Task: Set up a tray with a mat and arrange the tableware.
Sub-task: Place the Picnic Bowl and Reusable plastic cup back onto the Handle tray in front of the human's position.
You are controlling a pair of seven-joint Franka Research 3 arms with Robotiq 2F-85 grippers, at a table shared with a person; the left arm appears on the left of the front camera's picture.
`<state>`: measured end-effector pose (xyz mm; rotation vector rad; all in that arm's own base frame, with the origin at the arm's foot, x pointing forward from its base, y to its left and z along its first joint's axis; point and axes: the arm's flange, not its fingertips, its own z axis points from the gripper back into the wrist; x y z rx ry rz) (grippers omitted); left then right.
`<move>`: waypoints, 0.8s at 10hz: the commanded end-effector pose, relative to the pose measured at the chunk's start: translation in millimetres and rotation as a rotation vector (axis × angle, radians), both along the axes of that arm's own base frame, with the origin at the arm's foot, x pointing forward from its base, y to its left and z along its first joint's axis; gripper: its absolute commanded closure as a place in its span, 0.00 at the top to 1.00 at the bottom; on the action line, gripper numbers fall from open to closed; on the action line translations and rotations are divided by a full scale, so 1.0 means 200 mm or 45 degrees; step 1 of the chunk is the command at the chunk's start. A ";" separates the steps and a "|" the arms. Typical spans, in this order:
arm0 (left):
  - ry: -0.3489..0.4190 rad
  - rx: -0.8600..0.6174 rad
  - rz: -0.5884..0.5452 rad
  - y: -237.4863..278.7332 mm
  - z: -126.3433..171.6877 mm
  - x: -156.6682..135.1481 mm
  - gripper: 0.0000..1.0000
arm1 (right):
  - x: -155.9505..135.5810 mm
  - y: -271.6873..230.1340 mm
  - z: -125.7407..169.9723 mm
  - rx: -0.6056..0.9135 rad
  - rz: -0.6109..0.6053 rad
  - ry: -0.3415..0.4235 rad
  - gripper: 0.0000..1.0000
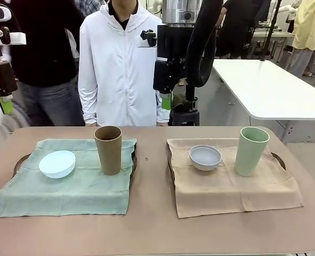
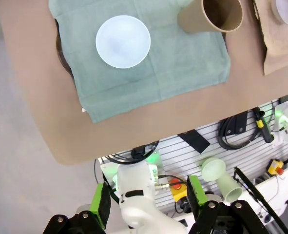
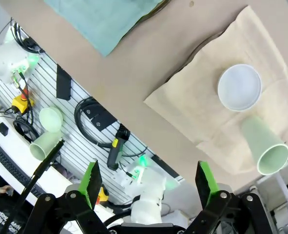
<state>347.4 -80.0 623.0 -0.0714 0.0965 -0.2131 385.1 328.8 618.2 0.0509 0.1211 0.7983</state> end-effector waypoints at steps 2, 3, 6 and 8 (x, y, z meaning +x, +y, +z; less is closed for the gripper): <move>-0.003 0.000 -0.002 0.00 -0.01 0.00 0.83 | -0.01 -0.01 0.00 0.020 -0.007 0.006 1.00; -0.003 0.000 -0.002 0.00 -0.01 0.00 0.83 | -0.01 -0.01 0.00 0.020 -0.007 0.006 1.00; -0.003 0.000 -0.002 0.00 -0.01 0.00 0.83 | -0.01 -0.01 0.00 0.020 -0.007 0.006 1.00; -0.003 0.000 -0.002 0.00 -0.01 0.00 0.83 | -0.01 -0.01 0.00 0.020 -0.007 0.006 1.00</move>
